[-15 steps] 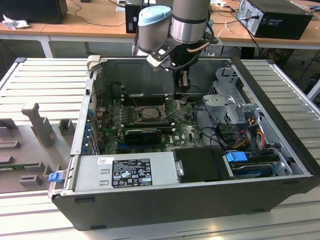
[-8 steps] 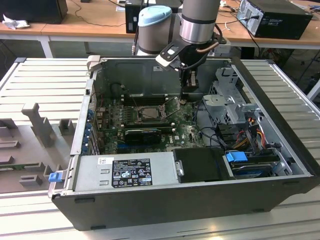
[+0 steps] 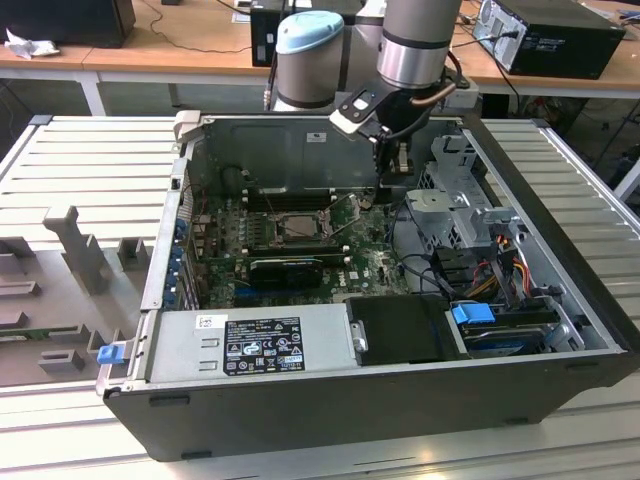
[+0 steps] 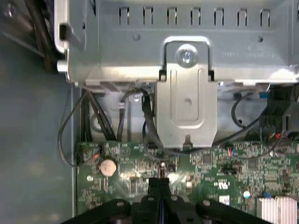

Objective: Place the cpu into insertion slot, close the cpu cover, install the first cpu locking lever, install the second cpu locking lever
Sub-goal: 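Close the cpu cover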

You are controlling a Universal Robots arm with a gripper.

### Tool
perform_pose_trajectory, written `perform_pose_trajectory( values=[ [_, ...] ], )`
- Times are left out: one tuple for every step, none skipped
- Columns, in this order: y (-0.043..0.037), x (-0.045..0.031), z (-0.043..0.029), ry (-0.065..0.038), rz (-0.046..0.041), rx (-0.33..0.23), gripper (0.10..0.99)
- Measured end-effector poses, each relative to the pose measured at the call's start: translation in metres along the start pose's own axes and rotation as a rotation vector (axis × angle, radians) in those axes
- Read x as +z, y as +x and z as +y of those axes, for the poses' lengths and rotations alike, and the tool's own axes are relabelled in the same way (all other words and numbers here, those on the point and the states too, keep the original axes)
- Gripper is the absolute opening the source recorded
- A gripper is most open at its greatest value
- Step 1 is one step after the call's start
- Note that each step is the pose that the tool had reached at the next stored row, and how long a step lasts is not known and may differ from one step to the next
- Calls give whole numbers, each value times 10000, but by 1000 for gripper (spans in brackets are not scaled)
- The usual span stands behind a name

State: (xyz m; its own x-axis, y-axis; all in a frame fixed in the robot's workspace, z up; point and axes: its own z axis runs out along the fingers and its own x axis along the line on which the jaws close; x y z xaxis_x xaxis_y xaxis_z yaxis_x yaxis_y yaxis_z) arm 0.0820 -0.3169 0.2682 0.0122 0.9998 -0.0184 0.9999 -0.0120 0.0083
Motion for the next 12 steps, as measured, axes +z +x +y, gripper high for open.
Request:
perform_pose_trajectory(
  values=[
    [0,12,21,1,-1,-16,106],
    [0,27,44,4,-2,-46,106],
    [1,55,52,2,1,-126,106],
    [1,66,52,2,2,-170,106],
    [0,71,51,1,5,-185,106],
    [1,75,50,4,4,-189,106],
    [1,80,44,6,2,-195,106],
    [0,84,37,6,4,-199,106],
    [-1,95,17,6,7,-207,106],
    [-2,111,-4,6,8,-209,106],
    [-1,139,-31,6,8,-210,106],
    [-1,155,-40,5,12,-209,106]
  ],
)
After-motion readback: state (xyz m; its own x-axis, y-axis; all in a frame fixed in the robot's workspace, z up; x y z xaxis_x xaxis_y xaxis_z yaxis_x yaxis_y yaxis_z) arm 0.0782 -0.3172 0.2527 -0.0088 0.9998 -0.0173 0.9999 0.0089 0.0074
